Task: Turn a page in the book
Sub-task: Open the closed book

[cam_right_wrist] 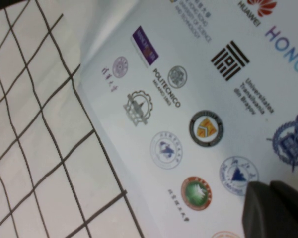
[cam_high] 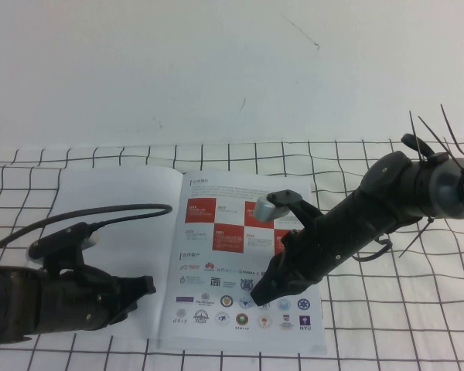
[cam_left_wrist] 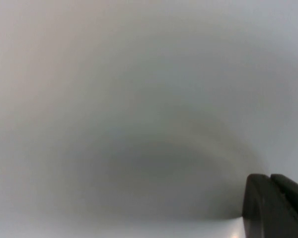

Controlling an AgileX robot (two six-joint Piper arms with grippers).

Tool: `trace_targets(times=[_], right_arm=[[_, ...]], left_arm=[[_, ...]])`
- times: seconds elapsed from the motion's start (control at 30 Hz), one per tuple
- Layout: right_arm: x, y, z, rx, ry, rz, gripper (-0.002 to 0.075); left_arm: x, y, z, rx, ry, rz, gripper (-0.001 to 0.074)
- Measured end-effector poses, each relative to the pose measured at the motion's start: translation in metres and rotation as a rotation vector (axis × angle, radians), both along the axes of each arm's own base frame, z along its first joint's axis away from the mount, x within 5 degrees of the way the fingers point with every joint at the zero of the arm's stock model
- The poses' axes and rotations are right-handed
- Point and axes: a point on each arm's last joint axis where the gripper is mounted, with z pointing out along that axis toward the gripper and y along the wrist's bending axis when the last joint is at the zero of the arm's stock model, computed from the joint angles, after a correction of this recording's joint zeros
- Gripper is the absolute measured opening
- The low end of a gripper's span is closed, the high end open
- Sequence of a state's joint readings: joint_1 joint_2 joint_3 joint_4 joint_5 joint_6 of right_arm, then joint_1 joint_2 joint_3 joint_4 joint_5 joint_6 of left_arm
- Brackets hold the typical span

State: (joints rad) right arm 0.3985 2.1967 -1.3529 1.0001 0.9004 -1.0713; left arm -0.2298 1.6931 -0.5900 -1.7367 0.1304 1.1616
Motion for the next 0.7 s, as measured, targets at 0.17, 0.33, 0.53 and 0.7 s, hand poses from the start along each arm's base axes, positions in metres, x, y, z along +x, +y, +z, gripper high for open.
trace_targets(times=[0.17,0.33,0.53,0.7], right_arm=[[0.000,0.000,0.001,0.001,0.002,0.002,-0.0001],[-0.001,-0.002,0.013,-0.006,-0.033,0.024,-0.0001],[-0.002,-0.003,0.055,0.020,-0.147,0.017,-0.0001],[-0.008,-0.006,0.094,0.052,-0.239,0.025,-0.0001]], left_arm=[[0.000,-0.002,0.000,-0.001,-0.011,-0.052,-0.0003],[0.000,-0.005,0.009,-0.013,-0.052,-0.091,-0.0002],[-0.004,-0.006,0.040,-0.041,-0.167,-0.118,-0.0002],[-0.011,-0.004,0.074,-0.058,-0.294,-0.124,-0.0002]])
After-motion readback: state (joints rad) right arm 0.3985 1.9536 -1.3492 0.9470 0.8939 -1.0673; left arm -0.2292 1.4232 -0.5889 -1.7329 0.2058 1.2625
